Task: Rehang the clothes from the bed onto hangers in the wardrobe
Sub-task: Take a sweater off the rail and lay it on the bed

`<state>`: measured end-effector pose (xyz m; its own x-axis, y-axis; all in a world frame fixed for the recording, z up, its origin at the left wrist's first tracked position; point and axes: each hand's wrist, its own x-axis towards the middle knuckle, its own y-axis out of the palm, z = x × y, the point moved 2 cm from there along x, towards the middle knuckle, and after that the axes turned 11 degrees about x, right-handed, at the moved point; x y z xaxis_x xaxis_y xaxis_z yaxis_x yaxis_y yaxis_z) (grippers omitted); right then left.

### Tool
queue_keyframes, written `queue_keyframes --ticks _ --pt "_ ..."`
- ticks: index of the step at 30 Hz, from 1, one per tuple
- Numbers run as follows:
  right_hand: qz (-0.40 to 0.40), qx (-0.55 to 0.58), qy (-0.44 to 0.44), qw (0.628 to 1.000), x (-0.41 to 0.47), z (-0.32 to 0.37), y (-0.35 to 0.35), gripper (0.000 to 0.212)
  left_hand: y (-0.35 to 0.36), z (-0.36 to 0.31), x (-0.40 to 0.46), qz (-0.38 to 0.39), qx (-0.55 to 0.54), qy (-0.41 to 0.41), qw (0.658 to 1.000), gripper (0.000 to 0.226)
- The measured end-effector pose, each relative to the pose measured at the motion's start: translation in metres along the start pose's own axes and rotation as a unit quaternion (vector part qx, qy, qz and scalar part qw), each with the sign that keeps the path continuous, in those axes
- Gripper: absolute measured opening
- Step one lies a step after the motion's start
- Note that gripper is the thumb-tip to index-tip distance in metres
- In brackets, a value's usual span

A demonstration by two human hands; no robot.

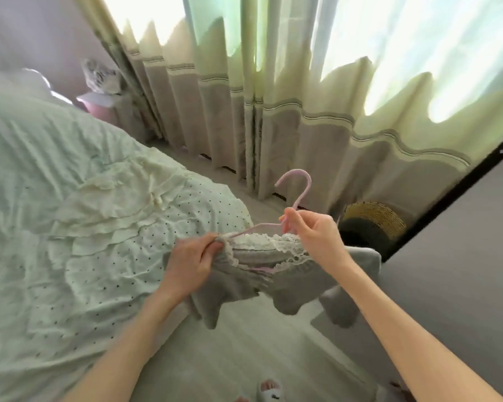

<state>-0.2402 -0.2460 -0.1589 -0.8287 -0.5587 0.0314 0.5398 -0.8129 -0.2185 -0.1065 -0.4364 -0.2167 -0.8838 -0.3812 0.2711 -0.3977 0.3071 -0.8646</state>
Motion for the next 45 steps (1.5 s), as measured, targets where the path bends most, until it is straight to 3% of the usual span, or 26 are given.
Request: queue_keyframes --ticks 4,7,12,15,19,24,30,35,38,45 --pt "0.078 -0.167 -0.1 0.978 0.03 -0.009 0.011 0.036 -0.027 0.013 -0.018 -0.063 0.063 -0.094 0.992 0.047" --pt "0.139 -0.253 -0.113 0.951 0.046 -0.033 0.024 0.048 -0.046 0.026 -0.044 -0.103 0.083 -0.166 0.977 0.052" --pt "0.212 -0.329 -0.21 0.896 0.062 -0.044 0.086 0.031 -0.083 0.057 -0.107 -0.172 0.083 -0.307 0.932 0.044" --pt "0.241 -0.304 -0.27 0.881 0.066 -0.033 0.135 0.018 -0.104 0.072 -0.137 -0.202 0.11 -0.361 0.904 0.044" --pt "0.225 -0.227 -0.314 0.894 0.07 0.0 0.199 0.021 -0.143 0.102 -0.151 -0.25 0.155 -0.415 0.861 0.025" --pt "0.172 -0.139 -0.357 0.908 0.095 0.056 0.284 0.026 -0.205 0.168 -0.137 -0.311 0.201 -0.41 0.833 0.034" --pt "0.117 -0.107 -0.403 0.901 0.138 0.112 0.381 0.027 -0.278 0.255 -0.107 -0.364 0.237 -0.393 0.811 0.037" --pt "0.123 -0.109 -0.401 0.901 0.176 0.119 0.434 0.026 -0.301 0.315 -0.079 -0.346 0.241 -0.379 0.824 0.031" --pt "0.146 -0.133 -0.385 0.902 0.205 0.109 0.47 0.022 -0.296 0.356 -0.064 -0.298 0.21 -0.401 0.841 0.025" --pt "0.198 -0.176 -0.333 0.905 0.284 0.072 0.559 0.021 -0.273 0.475 -0.018 -0.192 0.187 -0.468 0.842 0.029"
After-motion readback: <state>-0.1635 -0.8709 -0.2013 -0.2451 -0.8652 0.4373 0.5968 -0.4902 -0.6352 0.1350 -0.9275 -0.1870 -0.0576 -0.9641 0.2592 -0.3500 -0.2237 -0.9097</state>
